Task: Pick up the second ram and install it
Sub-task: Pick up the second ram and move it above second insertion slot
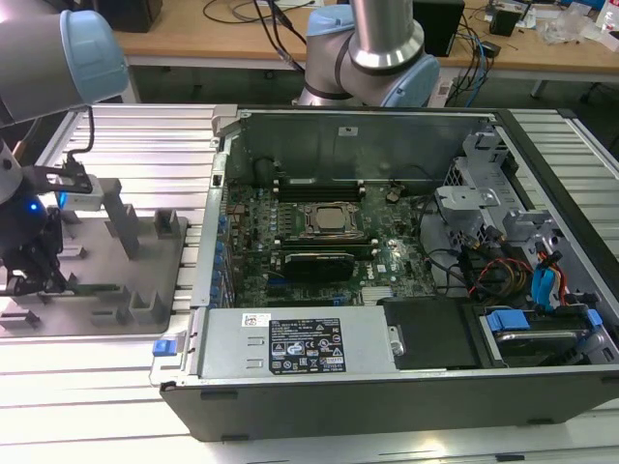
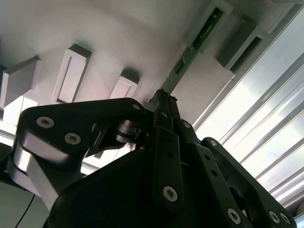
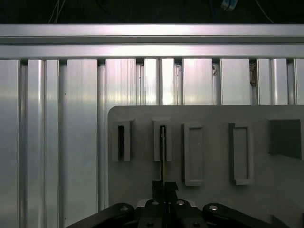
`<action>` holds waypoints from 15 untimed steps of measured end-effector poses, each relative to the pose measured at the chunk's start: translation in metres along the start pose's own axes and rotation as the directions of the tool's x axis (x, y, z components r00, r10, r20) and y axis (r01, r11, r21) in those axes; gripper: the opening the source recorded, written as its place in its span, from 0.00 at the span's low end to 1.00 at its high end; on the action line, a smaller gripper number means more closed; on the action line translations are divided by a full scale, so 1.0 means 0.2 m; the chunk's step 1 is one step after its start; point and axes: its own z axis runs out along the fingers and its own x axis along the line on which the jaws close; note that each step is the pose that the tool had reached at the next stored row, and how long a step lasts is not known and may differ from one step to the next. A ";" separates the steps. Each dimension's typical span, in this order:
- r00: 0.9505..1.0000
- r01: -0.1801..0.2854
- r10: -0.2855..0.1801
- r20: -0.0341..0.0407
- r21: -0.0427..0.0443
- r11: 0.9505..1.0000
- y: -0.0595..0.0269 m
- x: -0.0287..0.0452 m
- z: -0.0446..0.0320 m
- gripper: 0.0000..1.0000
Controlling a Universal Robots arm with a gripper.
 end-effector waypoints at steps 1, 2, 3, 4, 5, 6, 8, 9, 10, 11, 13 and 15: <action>1.000 0.000 0.000 0.000 0.000 1.000 0.001 0.000 -0.013 0.09; 1.000 0.000 0.000 0.000 0.000 1.000 0.001 0.000 -0.021 0.09; 1.000 0.000 0.000 0.000 0.000 1.000 0.001 0.000 -0.032 0.09; 1.000 0.000 0.000 0.000 0.000 1.000 0.002 0.000 -0.038 0.09; 1.000 0.000 0.000 0.000 0.000 1.000 0.002 0.000 -0.051 0.09; 1.000 0.000 0.000 0.000 0.000 1.000 0.003 -0.001 -0.066 0.09; 1.000 0.000 0.000 0.000 0.000 1.000 0.003 -0.001 -0.091 0.09; 1.000 0.000 0.000 0.000 0.000 1.000 0.004 -0.001 -0.104 0.09; 1.000 0.000 0.000 0.000 0.000 1.000 0.004 -0.001 -0.116 0.09; 1.000 0.000 0.000 0.000 0.000 1.000 0.005 -0.001 -0.136 0.09; 1.000 0.000 0.000 0.000 0.000 1.000 0.007 -0.001 -0.183 0.09; 1.000 0.000 0.000 0.000 0.000 1.000 0.008 -0.002 -0.213 0.09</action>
